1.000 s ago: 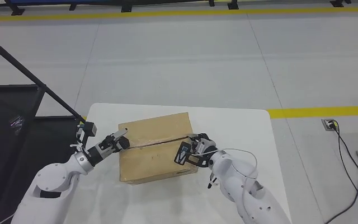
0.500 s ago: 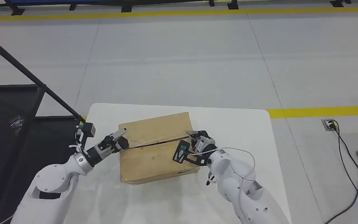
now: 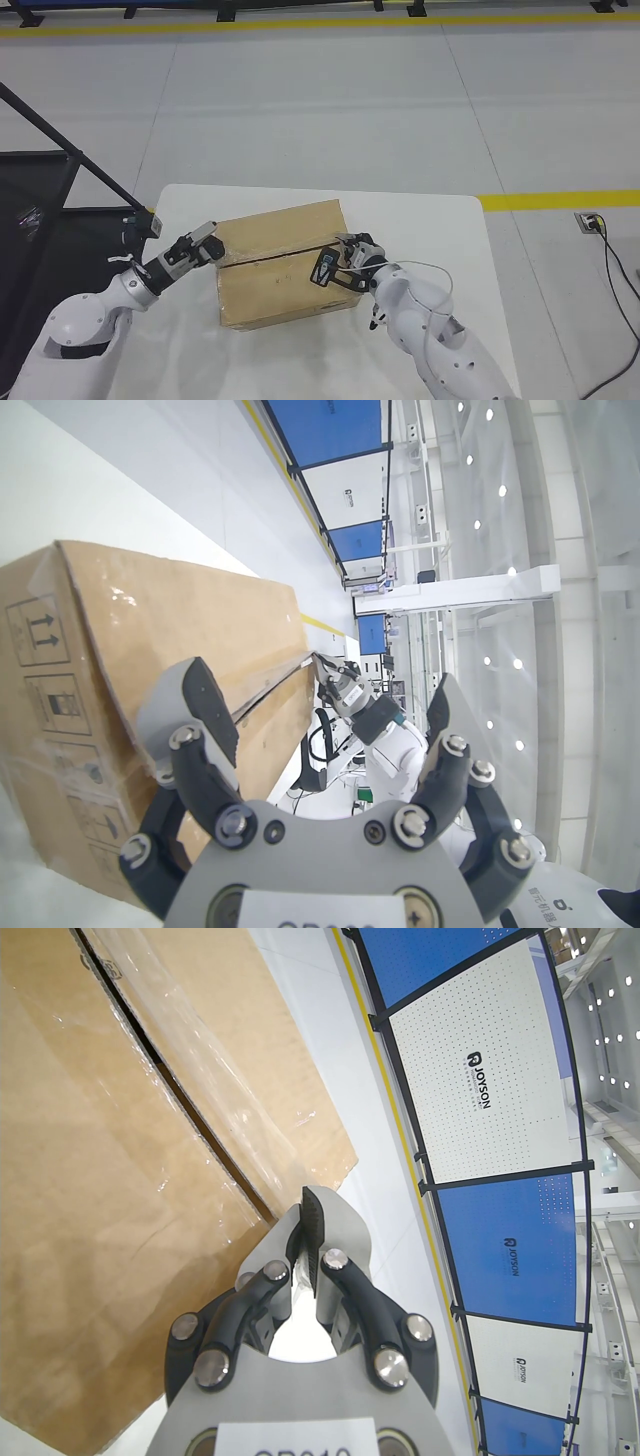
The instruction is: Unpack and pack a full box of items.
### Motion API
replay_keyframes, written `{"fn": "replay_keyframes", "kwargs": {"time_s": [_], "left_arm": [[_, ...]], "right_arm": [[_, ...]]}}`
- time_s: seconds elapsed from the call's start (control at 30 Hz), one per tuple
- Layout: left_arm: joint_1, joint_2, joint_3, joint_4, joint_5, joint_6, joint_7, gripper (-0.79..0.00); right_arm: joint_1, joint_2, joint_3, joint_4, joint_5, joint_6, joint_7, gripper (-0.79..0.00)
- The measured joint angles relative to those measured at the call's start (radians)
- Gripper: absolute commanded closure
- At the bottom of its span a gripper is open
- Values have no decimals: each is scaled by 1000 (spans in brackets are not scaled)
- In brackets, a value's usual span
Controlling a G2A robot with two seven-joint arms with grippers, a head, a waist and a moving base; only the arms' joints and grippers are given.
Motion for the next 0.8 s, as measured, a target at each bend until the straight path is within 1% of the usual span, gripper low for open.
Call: {"fn": "replay_keyframes", "kwargs": {"time_s": [0.13, 0.27, 0.5, 0.7, 0.8], "left_arm": [[-1, 1, 9, -32, 28, 20, 2, -785], [-32, -5, 62, -35, 91, 37, 23, -785], [-120, -22, 178, 19, 159, 47, 49, -785], [-159, -34, 215, 49, 155, 45, 90, -785], [-169, -36, 231, 54, 172, 46, 76, -785]], "right_arm": [[-3, -1, 5, -2, -3, -1, -4, 0], [-8, -1, 10, -4, -5, -2, -7, 0], [-21, -1, 20, -16, -11, -5, -8, 0], [-26, -2, 25, -21, -16, -9, -9, 0], [-26, -2, 28, -18, -19, -12, -13, 0]]}}
